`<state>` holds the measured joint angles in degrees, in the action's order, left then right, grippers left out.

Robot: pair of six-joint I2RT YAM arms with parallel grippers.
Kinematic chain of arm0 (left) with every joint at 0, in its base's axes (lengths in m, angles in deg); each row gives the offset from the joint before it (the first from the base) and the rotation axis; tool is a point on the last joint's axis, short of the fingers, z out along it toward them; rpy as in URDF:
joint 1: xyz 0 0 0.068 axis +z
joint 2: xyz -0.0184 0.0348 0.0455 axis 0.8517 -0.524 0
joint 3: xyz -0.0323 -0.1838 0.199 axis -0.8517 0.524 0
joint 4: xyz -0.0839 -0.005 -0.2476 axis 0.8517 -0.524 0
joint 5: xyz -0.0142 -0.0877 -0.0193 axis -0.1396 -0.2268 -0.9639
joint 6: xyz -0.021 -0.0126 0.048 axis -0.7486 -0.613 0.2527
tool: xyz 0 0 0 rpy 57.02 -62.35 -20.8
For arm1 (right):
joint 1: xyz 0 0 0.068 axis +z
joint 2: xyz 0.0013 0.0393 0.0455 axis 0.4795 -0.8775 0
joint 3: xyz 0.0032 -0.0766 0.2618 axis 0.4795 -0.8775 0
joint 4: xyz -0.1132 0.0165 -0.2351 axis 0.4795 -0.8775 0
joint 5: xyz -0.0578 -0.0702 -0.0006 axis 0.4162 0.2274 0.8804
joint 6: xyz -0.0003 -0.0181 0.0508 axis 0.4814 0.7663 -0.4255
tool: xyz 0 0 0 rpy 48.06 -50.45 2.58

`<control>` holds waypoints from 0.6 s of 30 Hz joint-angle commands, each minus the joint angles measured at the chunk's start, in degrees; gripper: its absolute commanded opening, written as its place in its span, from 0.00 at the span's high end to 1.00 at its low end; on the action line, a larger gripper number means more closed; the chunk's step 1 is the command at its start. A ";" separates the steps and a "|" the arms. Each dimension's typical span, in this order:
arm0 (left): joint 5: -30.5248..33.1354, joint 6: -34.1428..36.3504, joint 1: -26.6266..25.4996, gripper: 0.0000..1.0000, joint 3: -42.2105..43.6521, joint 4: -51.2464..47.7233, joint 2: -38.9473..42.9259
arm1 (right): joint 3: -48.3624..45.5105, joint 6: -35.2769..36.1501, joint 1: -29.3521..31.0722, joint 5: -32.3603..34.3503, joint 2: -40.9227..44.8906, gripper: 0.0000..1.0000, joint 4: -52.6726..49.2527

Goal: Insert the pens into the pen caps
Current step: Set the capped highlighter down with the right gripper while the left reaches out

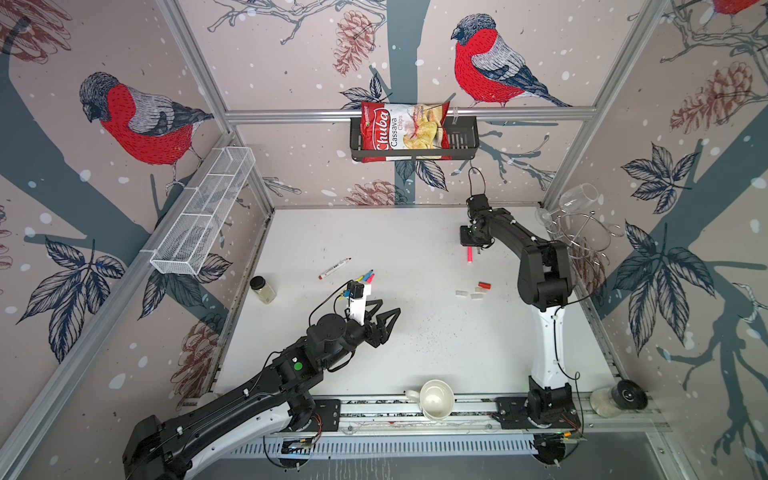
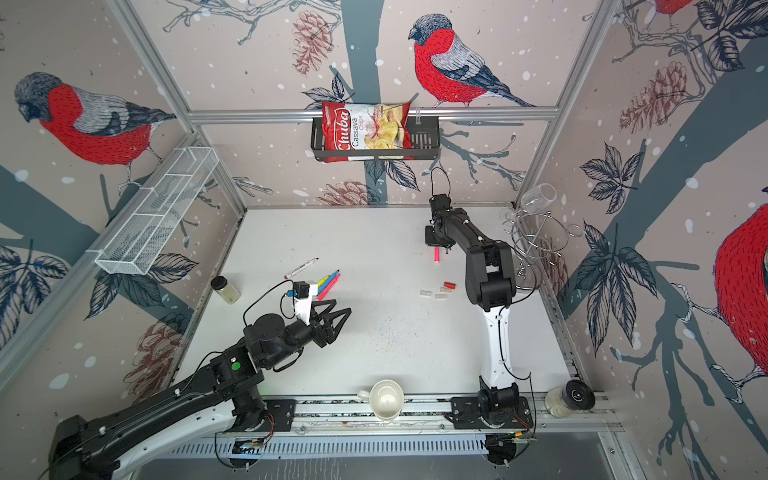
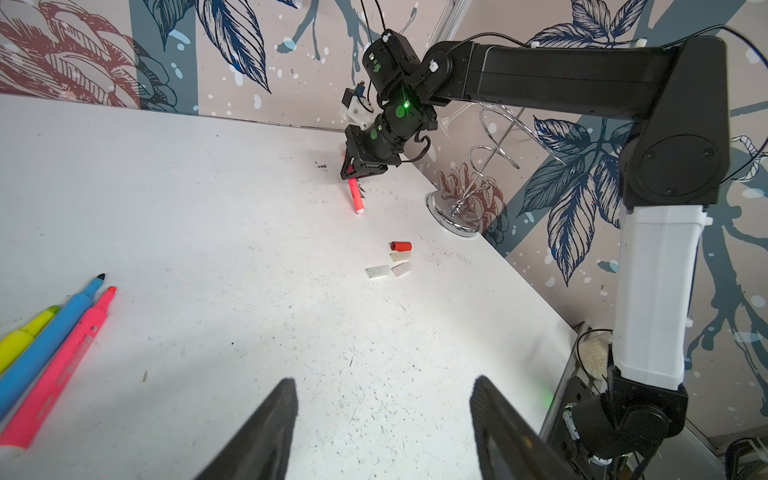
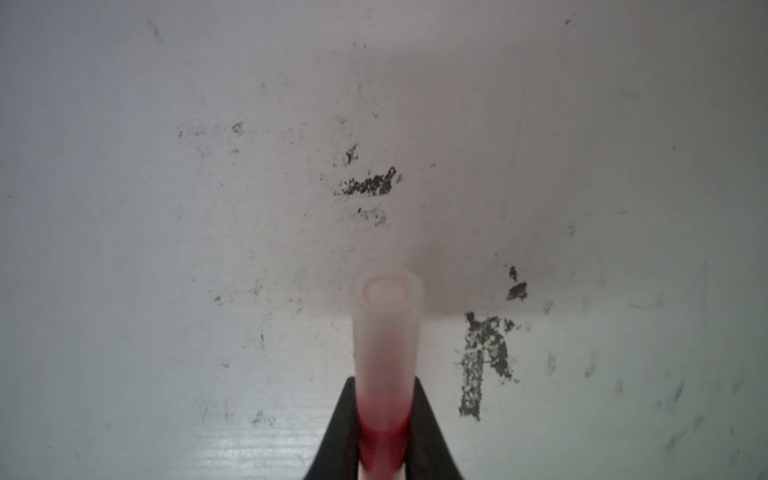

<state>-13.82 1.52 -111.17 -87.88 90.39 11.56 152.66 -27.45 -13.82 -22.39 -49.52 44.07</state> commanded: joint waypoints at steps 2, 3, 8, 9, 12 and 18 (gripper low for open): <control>-0.04 -0.35 -0.01 0.34 -0.98 0.32 0.18 | 3.38 0.97 -0.24 2.44 -2.60 0.86 -3.77; 0.12 -0.25 0.00 0.34 -1.15 -0.10 0.26 | 3.70 1.09 -0.32 2.56 -2.91 0.85 -3.86; 0.94 -0.63 -0.12 0.34 -0.93 -1.43 1.56 | 3.99 1.36 -0.59 2.44 -3.67 0.85 -3.60; 1.02 -0.74 -0.14 0.34 -0.92 -1.45 1.82 | 4.08 1.37 -0.72 2.39 -3.82 0.84 -3.60; 1.20 -0.84 -0.14 0.34 -0.84 -1.77 2.34 | 5.30 1.38 -1.20 1.66 -4.80 0.83 -3.89; 1.43 -0.76 -0.13 0.34 -1.23 -2.32 2.63 | 6.65 1.46 -1.38 0.49 -5.84 0.76 -4.54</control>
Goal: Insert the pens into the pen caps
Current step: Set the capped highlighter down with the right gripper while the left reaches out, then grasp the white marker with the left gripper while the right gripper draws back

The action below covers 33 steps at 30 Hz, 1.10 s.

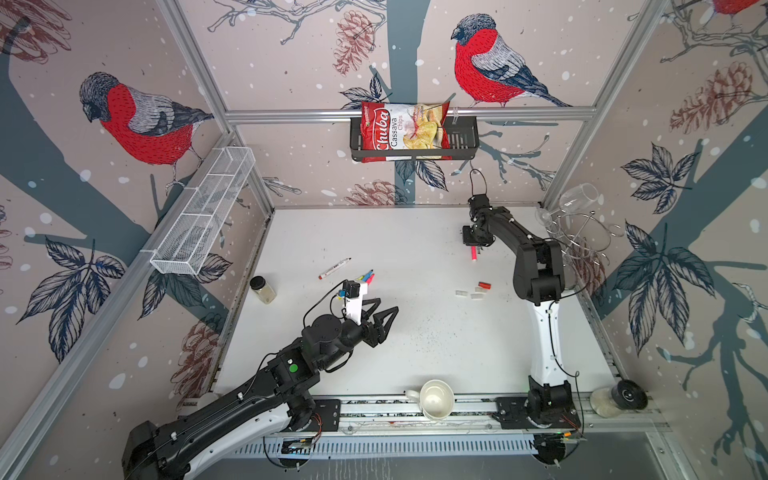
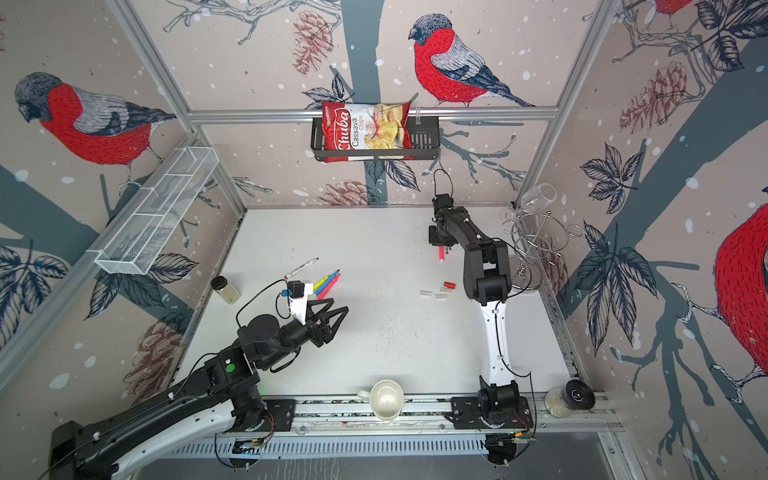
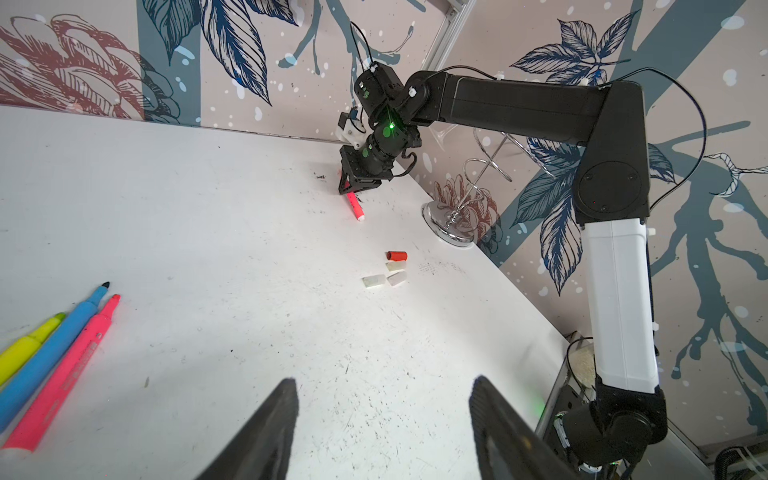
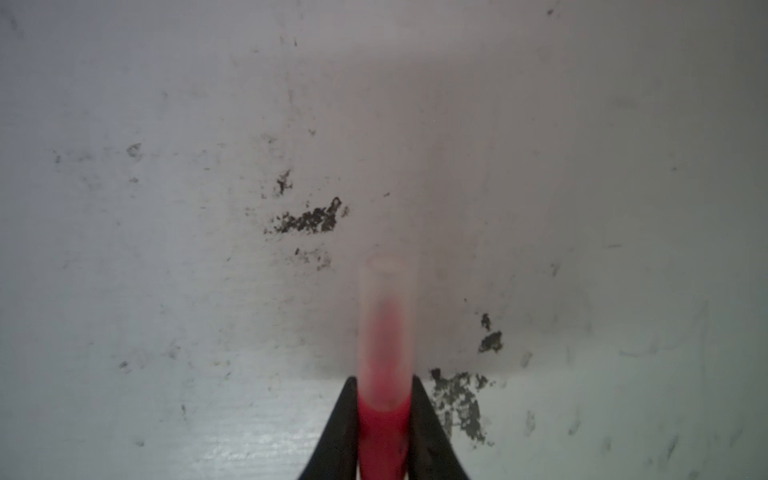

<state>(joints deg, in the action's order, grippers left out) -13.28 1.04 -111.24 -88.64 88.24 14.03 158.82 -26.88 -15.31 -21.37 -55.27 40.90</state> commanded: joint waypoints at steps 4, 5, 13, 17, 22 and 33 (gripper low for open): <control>0.64 -0.28 -0.07 0.33 -0.36 0.30 -0.80 | 0.32 0.97 0.19 -1.07 0.22 0.68 -1.38; 0.63 -0.27 -0.07 0.33 -0.52 0.16 -1.40 | 0.23 1.04 0.28 -1.07 0.57 0.67 -1.22; 2.69 1.92 0.09 0.33 -3.49 -1.72 -6.42 | -7.53 0.12 1.91 -0.81 12.46 0.64 2.07; 2.46 2.56 2.93 0.33 -5.31 -1.00 -11.88 | -14.25 -0.56 3.35 -3.16 21.88 0.62 6.02; -2.72 -0.99 13.88 0.34 -6.45 2.13 -19.29 | -30.11 0.56 5.05 -12.98 35.64 0.59 18.58; -5.75 -3.04 38.17 0.33 -12.89 5.77 -39.76 | -51.34 1.82 10.66 -25.15 52.75 0.50 32.48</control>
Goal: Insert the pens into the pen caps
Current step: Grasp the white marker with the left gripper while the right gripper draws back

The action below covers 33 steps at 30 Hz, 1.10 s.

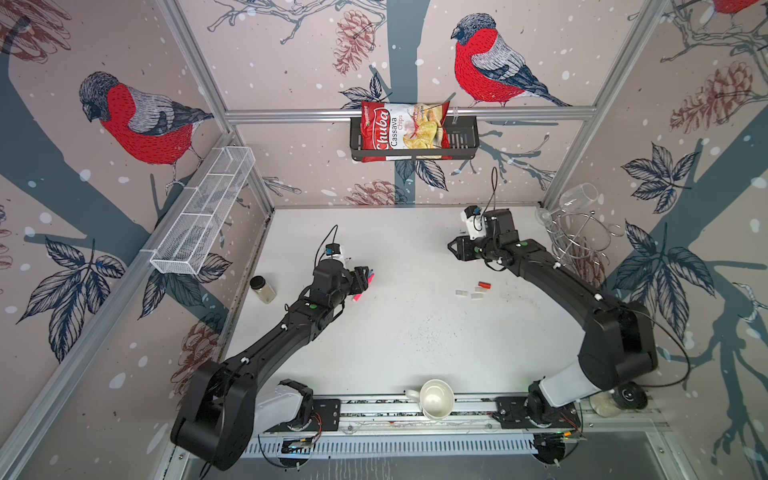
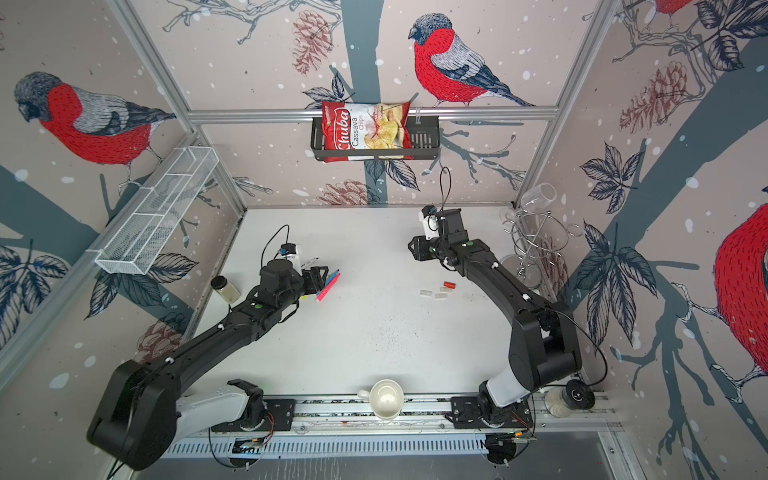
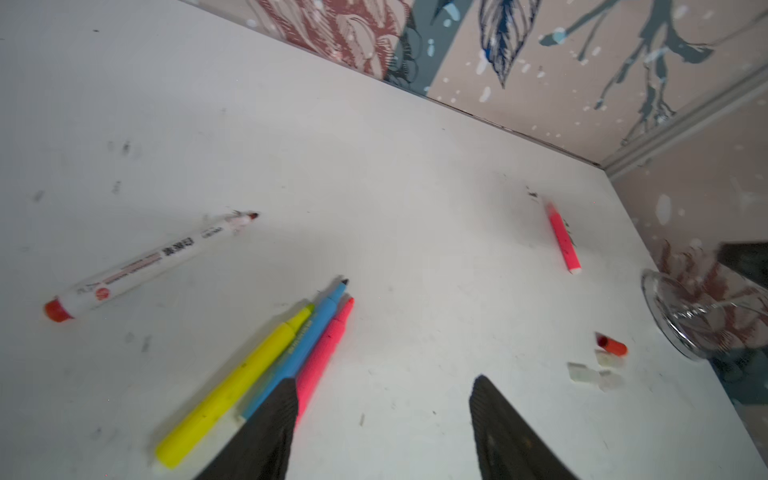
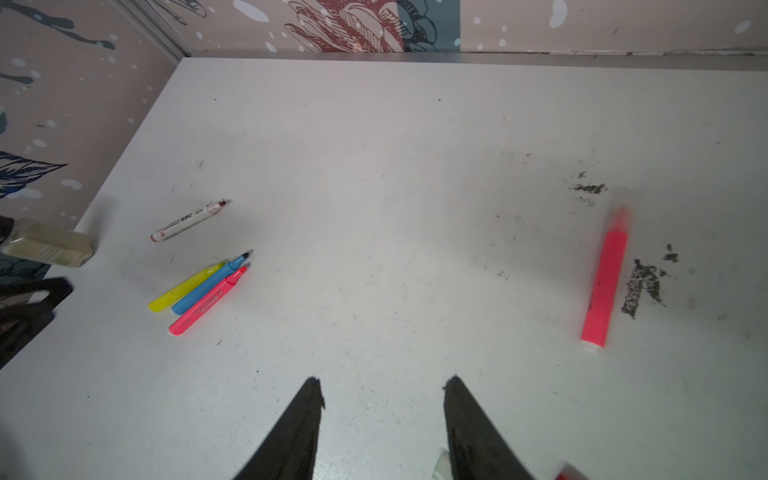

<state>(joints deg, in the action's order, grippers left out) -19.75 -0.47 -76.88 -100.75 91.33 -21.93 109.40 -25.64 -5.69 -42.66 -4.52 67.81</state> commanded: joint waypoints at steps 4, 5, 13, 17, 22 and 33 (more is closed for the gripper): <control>2.52 -0.53 7.30 0.34 -7.80 -2.58 -14.90 | -6.52 0.52 2.12 -5.59 6.03 0.49 7.88; 3.01 0.21 7.45 0.35 -9.71 -4.38 -16.83 | -7.28 0.56 2.13 -5.70 6.76 0.49 7.99; 6.12 3.89 9.11 0.36 -17.09 -8.35 -24.27 | -12.95 0.56 2.32 -6.83 12.48 0.48 9.03; 6.80 4.96 11.58 0.36 -20.45 -11.09 -27.40 | -15.97 0.36 2.48 -8.71 15.05 0.46 10.90; 5.84 6.31 13.55 0.36 -21.93 -12.14 -30.81 | -17.77 0.09 2.53 -9.50 17.96 0.45 11.20; 2.81 7.12 13.39 0.40 -23.05 -13.48 -34.19 | -20.76 -1.09 3.14 -8.87 22.59 0.44 11.31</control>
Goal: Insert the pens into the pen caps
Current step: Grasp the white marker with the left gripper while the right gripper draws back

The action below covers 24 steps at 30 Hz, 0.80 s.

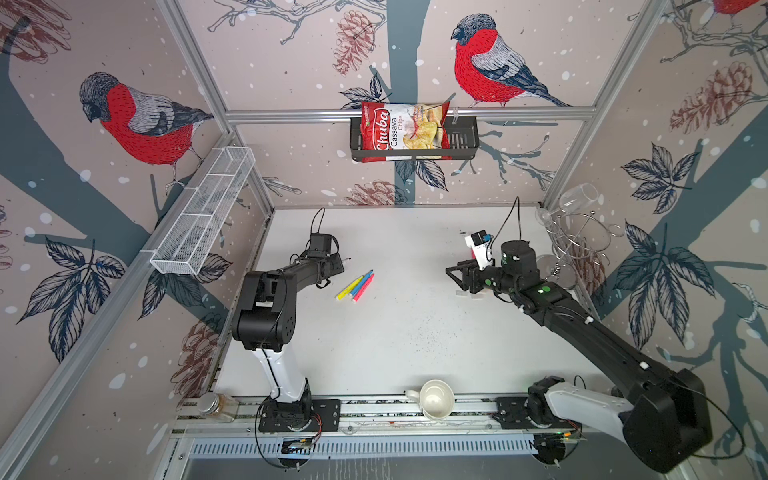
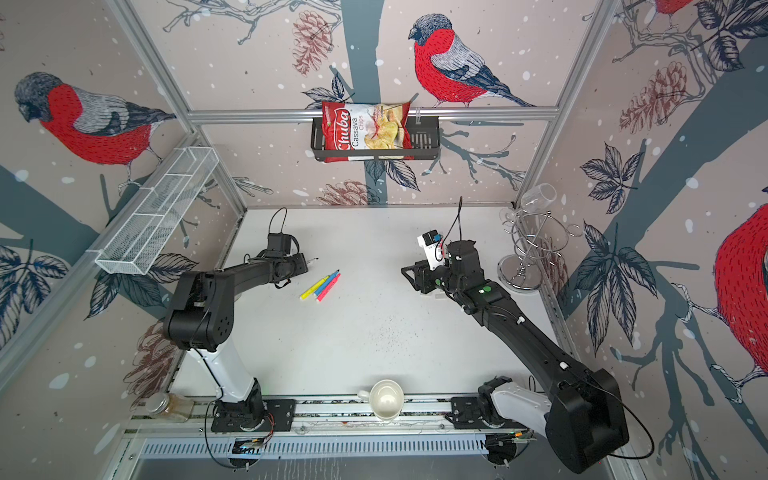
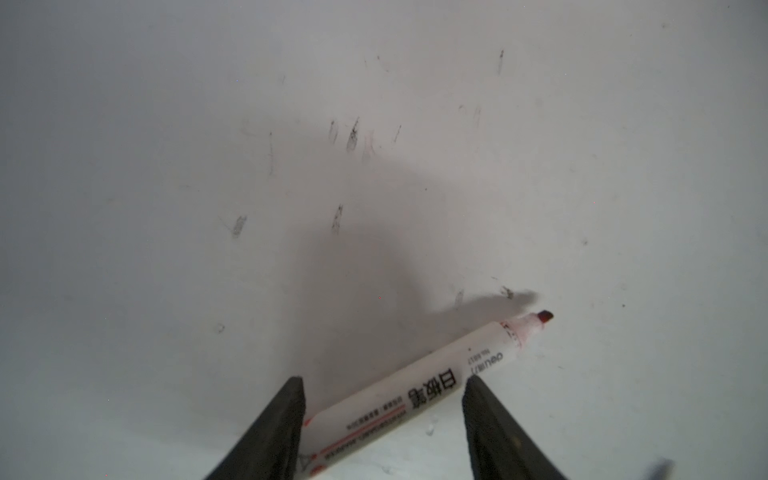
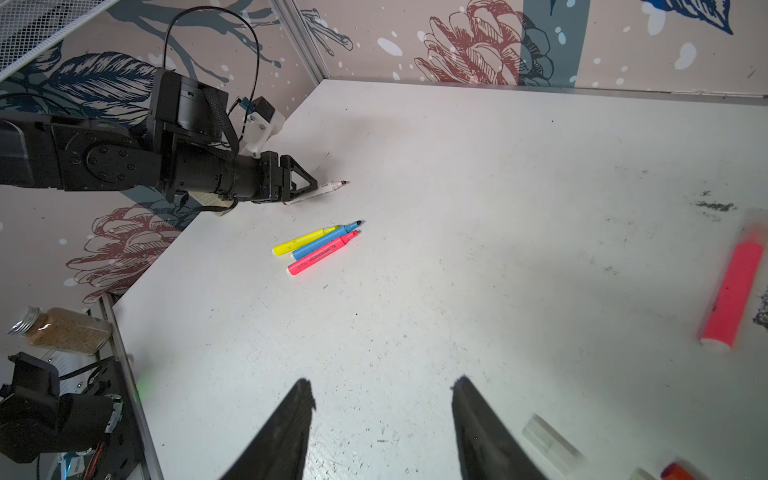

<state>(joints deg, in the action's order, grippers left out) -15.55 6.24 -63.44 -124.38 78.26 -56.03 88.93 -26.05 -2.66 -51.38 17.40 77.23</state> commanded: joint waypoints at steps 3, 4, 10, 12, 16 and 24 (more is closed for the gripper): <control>-1.69 0.13 -0.40 0.40 2.23 -0.15 0.66 | -0.54 -1.04 0.10 -0.31 0.99 0.44 2.20; -1.68 0.00 -0.40 0.41 2.89 -0.12 0.94 | -0.56 -1.17 0.10 -0.45 0.97 0.44 2.37; -4.93 -0.20 -0.67 0.44 4.90 -0.05 2.08 | -0.84 -1.79 0.15 -0.50 1.65 0.44 3.18; -5.81 -0.37 -0.85 0.48 5.23 -0.28 1.99 | -0.87 -1.88 0.17 -0.23 2.05 0.44 3.18; -6.58 -0.43 -1.53 0.52 4.92 -1.55 2.04 | -0.91 -1.69 0.18 0.42 3.10 0.44 2.81; -2.35 0.02 -4.82 0.54 1.74 -7.33 0.51 | -0.96 -1.09 -0.08 1.44 5.75 0.44 1.76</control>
<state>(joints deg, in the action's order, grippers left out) -19.22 6.22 -67.33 -121.78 76.88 -54.60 88.07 -27.32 -2.63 -50.55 22.30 78.10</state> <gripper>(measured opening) 0.464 0.561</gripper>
